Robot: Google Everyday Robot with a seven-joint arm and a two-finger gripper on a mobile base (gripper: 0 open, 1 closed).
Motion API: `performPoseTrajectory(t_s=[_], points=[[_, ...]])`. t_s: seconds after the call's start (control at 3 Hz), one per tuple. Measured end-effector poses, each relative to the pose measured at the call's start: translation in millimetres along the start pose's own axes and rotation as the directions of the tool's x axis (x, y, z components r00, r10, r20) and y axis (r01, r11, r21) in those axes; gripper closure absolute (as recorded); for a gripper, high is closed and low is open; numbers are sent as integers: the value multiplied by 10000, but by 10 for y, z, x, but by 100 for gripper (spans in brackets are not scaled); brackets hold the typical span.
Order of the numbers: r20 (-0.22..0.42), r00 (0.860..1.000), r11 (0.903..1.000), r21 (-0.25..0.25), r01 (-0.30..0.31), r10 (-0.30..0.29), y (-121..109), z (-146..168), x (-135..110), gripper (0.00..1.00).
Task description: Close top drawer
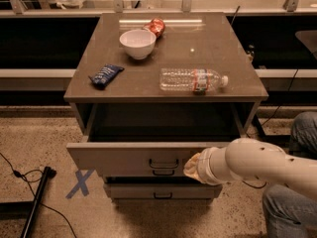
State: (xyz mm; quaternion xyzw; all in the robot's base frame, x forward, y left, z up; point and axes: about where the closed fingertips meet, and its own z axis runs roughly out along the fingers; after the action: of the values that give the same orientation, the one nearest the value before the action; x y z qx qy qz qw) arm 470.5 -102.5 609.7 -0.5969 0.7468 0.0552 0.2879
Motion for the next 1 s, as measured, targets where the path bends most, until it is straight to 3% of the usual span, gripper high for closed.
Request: performPoseTrajectory(t_s=[0.33,1.0], points=[[349,9994,9966,826,6,-35,-253,3,20,100],[444,9986,9843,1755,212,-295,-651,75,-60,100]])
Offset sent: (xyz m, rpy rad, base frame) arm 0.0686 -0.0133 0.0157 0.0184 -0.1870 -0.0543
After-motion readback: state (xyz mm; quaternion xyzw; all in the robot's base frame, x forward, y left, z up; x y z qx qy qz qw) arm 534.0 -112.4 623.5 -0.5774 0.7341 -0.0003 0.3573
